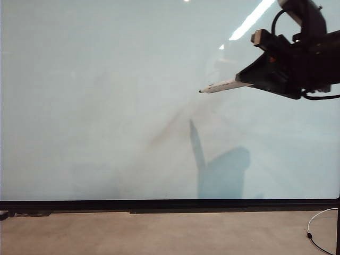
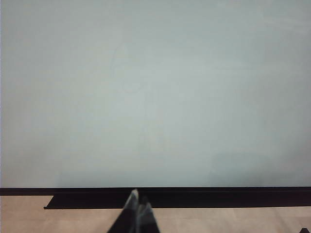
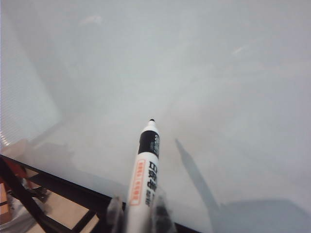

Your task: Pick up the pen on the shelf to the right of the whiteboard and draw a check mark.

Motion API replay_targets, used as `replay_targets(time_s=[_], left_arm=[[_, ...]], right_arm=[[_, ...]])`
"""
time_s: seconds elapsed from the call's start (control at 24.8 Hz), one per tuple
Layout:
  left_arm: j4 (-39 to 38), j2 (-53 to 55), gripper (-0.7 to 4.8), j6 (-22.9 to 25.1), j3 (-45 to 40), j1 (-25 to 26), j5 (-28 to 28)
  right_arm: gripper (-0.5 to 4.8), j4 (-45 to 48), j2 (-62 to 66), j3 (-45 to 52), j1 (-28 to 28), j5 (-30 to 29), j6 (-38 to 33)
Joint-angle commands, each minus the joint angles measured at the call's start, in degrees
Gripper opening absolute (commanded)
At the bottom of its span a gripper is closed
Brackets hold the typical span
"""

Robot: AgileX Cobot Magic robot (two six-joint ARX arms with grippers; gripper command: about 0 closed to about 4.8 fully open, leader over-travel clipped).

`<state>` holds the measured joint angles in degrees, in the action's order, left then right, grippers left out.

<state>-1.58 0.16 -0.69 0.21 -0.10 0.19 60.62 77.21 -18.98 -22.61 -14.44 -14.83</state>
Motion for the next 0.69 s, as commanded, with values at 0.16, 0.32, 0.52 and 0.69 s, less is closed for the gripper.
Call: replay_targets(time_s=[0.16, 0.32, 0.52, 0.69], left_arm=[[0.37, 0.02, -0.04, 0.24, 0.17, 0.0, 0.0], [0.39, 0.02, -0.05, 0.24, 0.17, 0.0, 0.04], [0.37, 0.02, -0.05, 0.24, 0.17, 0.0, 0.0], [0.37, 0.02, -0.04, 0.24, 0.17, 0.0, 0.02]], right_arm=[[-0.05, 3.72, 4.09, -3.21, -0.07, -2.36, -0.83], [-0.06, 3.78, 5.64, -4.96, -0.07, -2.23, -0.55], [-0.06, 3.85, 7.15, -6.23, -0.07, -2.47, -0.59], [-0.06, 4.07, 8.39, -7.06, -0.07, -3.21, -0.59]])
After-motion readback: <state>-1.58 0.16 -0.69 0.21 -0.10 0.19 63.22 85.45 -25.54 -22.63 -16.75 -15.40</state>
